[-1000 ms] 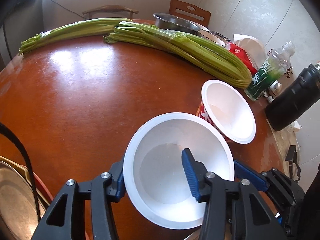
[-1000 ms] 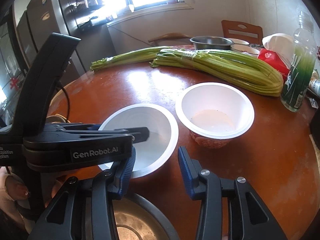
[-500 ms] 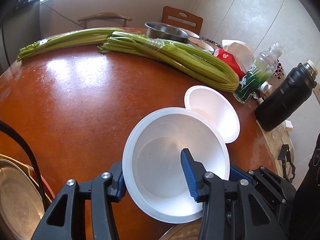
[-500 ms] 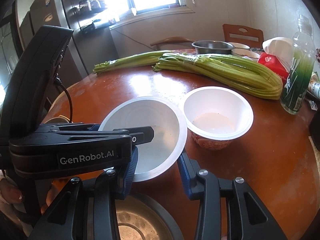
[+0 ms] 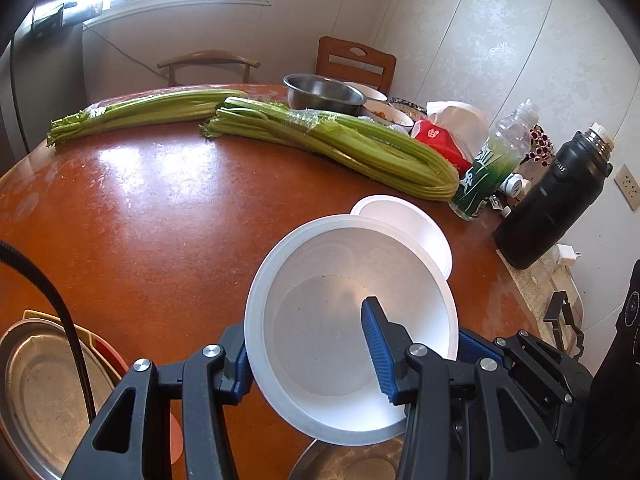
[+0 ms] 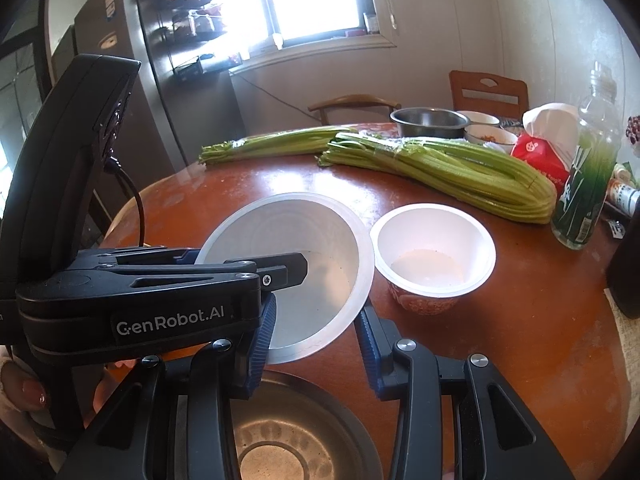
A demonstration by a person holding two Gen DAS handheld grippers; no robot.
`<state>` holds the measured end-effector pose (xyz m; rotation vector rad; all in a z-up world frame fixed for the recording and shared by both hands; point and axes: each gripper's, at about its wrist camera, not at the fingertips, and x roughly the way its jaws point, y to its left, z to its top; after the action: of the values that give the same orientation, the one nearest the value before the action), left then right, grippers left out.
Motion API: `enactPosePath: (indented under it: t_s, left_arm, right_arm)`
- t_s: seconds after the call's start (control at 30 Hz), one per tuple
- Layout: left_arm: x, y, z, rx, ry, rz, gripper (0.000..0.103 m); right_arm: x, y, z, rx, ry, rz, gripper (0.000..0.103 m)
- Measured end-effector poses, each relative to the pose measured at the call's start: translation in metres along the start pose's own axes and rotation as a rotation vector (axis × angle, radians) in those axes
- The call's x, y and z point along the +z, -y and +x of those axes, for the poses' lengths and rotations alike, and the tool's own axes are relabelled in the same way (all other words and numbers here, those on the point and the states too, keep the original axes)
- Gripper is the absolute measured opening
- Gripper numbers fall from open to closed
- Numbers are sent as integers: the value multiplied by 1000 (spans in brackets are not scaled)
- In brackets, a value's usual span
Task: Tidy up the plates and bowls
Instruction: 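Grasp the white paper bowl rim with both grippers and lift it, then carry the white paper bowl over the steel bowl and lower it inside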
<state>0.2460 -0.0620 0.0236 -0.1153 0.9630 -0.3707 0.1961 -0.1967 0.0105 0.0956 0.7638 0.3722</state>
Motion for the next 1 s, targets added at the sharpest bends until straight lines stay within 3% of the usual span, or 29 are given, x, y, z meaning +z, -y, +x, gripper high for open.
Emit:
enactPosePath:
  t_s: [1.0]
  left_arm:
    - [-42, 37, -84, -20, 95, 52, 48]
  right_arm:
    - [-24, -25, -89, 23, 110, -47, 43]
